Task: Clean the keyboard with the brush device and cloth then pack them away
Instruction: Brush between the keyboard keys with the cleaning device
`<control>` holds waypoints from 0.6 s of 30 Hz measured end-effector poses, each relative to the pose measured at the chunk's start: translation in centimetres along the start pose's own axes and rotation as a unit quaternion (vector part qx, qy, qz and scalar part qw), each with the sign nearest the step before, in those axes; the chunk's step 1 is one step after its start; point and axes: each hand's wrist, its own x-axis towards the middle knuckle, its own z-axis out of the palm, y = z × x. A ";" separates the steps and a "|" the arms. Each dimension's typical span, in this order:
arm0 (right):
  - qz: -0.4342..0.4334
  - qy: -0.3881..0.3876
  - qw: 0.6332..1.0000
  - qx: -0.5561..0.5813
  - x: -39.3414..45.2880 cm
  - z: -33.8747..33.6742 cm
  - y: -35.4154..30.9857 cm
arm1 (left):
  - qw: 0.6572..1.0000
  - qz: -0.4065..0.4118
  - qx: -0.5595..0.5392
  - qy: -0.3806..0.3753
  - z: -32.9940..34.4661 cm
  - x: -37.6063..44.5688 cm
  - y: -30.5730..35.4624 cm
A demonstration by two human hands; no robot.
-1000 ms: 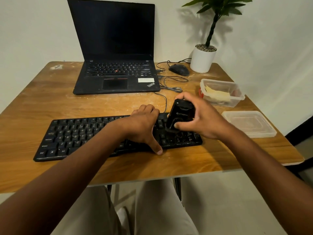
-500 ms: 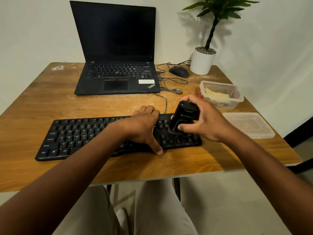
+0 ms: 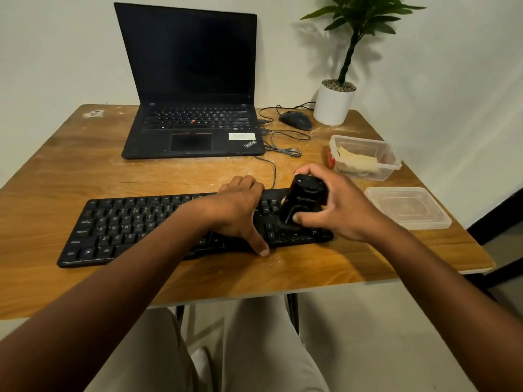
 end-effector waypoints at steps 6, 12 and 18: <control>0.049 -0.044 0.994 -0.090 -0.7 -3.8 1.1 | 1.000 0.003 0.004 0.001 0.0 0.1 -0.1; 0.021 0.031 0.998 -0.045 -0.8 -2.8 0.4 | 1.000 0.002 0.001 0.002 0.1 0.1 -0.1; 0.015 -0.028 0.999 -0.027 -1.4 -1.5 1.0 | 1.000 0.002 0.002 0.001 0.1 0.2 -0.1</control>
